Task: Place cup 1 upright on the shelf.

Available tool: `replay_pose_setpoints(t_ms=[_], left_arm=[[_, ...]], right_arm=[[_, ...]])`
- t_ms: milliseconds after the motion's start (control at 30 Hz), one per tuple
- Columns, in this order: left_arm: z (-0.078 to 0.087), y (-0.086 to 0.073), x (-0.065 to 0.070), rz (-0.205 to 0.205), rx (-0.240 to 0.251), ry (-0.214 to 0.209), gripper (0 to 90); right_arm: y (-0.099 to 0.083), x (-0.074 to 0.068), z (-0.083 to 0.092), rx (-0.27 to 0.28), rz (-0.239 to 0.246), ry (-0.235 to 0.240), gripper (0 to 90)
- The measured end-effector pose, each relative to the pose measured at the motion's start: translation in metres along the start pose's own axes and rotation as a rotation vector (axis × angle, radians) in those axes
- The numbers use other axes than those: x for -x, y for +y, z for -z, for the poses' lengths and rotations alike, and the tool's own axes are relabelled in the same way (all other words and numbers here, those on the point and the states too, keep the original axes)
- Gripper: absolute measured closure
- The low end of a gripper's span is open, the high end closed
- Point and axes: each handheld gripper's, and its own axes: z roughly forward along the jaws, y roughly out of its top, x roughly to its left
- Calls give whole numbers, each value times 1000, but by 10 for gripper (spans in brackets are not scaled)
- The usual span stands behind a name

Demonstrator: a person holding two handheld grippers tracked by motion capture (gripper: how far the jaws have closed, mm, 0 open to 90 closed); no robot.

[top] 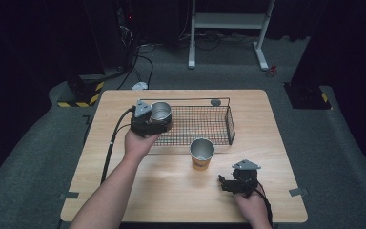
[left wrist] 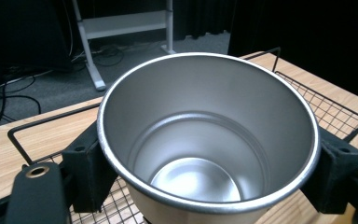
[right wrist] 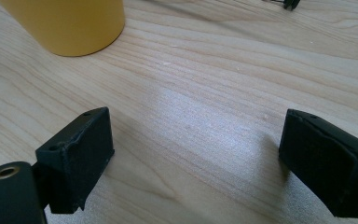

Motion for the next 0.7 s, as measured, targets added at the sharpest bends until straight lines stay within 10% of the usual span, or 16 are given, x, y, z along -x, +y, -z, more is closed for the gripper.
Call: replay_pose_setpoints(t_ms=[700], left_arm=[[-37, -2, -9, 61, -52, 36, 189]], right_arm=[[0, 0, 0, 0, 0, 0, 94]])
